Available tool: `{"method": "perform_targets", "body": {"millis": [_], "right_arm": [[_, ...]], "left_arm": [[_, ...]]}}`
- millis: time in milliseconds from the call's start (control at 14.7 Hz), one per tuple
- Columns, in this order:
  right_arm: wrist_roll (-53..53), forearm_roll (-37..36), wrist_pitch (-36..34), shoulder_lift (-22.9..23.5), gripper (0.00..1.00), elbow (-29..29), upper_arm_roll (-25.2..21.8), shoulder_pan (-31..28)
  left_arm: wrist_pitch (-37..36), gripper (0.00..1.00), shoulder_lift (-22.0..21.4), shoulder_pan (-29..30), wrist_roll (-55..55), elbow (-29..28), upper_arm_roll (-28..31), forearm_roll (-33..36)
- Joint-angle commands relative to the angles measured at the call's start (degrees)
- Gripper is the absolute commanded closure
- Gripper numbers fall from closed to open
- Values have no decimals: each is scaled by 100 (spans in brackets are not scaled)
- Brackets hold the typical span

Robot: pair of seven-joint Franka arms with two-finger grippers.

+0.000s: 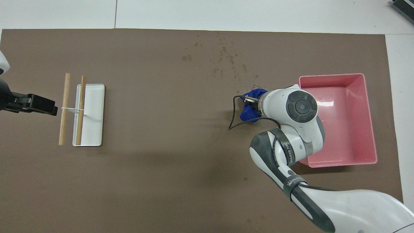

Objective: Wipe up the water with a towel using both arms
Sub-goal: 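Wipe the cloth across the puddle toward the pink bin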

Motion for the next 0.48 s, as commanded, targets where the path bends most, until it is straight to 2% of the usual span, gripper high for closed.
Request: {"method": "perform_targets", "body": {"millis": [0,204,409], "right_arm": [[-80,-145,-583,-259,100,339,46,-168],[-212,-137,-1576,-1085,100,216,46,-352],[-1036,-49,-2411,-1894,100,-82,46,-730]], "left_arm": [[-60,0,-85,-64,-2,-66,53,-10],[-60,0,-85,-56,-2,-66,61,-10],[-60,0,-85,-64,-2,-66,53,-10]]}}
